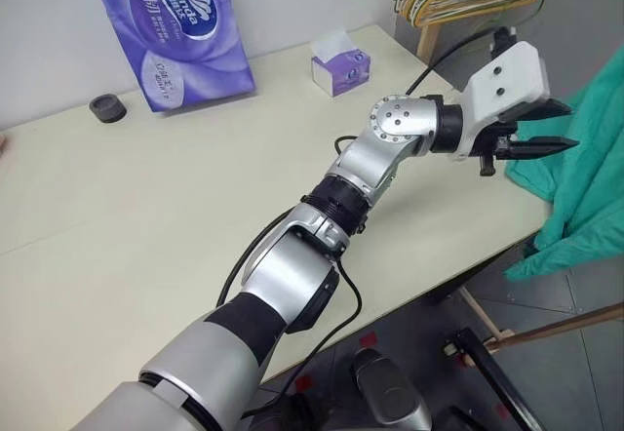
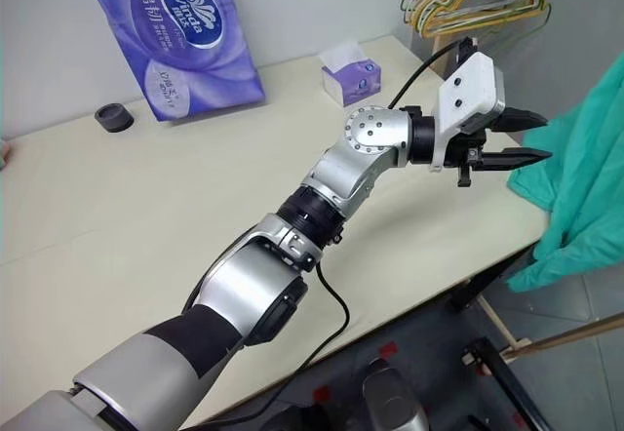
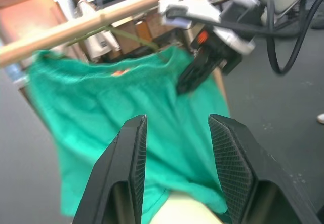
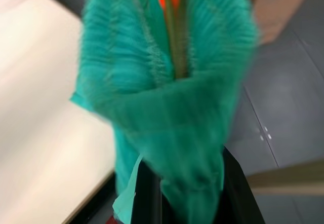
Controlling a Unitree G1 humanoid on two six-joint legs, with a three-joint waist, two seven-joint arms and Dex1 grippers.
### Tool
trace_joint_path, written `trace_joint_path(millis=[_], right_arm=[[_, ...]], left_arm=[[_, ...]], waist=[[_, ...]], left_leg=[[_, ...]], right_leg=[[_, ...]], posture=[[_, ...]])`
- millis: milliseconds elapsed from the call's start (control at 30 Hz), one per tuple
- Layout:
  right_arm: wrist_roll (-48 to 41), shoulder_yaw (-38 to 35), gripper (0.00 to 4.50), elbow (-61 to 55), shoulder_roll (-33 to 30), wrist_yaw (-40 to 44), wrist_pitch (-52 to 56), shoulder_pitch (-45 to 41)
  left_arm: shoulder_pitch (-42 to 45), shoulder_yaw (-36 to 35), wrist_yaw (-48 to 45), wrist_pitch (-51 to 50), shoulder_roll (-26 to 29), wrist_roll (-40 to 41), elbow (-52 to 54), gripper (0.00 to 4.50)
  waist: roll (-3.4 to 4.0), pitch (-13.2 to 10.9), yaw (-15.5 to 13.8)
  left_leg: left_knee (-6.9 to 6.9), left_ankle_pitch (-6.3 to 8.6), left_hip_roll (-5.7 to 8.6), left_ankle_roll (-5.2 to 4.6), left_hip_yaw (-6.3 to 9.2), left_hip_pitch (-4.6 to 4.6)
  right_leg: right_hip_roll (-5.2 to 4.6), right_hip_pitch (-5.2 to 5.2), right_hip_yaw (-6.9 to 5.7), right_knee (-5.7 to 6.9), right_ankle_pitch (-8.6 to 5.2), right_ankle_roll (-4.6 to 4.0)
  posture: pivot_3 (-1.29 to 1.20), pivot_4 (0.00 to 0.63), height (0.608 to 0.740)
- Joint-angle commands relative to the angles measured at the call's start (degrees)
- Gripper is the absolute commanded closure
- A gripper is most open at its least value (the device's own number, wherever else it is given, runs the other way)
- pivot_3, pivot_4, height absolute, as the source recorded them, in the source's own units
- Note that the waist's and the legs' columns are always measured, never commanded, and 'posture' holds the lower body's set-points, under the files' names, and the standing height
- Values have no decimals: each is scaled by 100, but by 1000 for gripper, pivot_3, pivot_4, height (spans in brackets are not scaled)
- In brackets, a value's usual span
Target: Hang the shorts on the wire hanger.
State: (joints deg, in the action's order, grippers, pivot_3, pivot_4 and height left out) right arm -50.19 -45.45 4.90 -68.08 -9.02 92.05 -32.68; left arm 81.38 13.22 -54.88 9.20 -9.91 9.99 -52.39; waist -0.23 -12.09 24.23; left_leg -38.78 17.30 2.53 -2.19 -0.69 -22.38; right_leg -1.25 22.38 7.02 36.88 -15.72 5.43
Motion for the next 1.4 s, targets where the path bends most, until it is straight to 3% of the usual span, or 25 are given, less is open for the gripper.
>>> trace_joint_path(millis=[33, 333, 900, 1067, 1367, 1400], right_arm=[[546, 92, 4500, 606, -397, 211, 28, -364], [1361, 866, 4500, 1894, -769, 1190, -294, -719], [2160, 481, 4500, 1066, -545, 1863, 8, -124], [2143, 135, 3153, 611, -433, 1903, 45, 142], [1886, -412, 8, -851, -348, 1554, 45, 406], [1766, -442, 8, -1091, -290, 1457, 45, 355]], left_arm=[[651, -107, 164, 283, -700, -48, -88, 2478], [947, -155, 277, 544, -750, -80, -438, 2478], [1203, -342, 56, 635, -1119, 67, -694, 2478], [1204, -445, -211, 451, -1169, 298, -585, 2440], [1153, -512, -780, -79, -1151, 704, -310, 2440], [1137, -497, -808, -96, -1141, 710, -288, 2440]], waist=[[-1, -25, 10], [29, -107, 96], [30, -108, 104], [33, -107, 109], [40, -102, 141], [40, -102, 147]], left_leg=[[1, 0, 1, 0, -3, 1], [3, 2, 1, -4, -14, 7], [3, 3, 0, -3, -9, 5], [2, 3, 0, -3, -9, 6], [0, 2, 0, -3, -9, 8], [0, 2, 0, -3, -9, 8]], right_leg=[[0, 0, 0, 0, 0, 0], [0, 0, 3, 2, 0, 0], [0, 0, 0, 2, 0, 3], [0, 0, -2, 4, 0, 4], [1, 0, -7, 9, 1, 6], [1, 0, -7, 9, 1, 6]], posture=[[-497, 234, 740], [-474, 244, 740], [-491, 228, 740], [-497, 221, 740], [-506, 201, 740], [-507, 199, 740]])
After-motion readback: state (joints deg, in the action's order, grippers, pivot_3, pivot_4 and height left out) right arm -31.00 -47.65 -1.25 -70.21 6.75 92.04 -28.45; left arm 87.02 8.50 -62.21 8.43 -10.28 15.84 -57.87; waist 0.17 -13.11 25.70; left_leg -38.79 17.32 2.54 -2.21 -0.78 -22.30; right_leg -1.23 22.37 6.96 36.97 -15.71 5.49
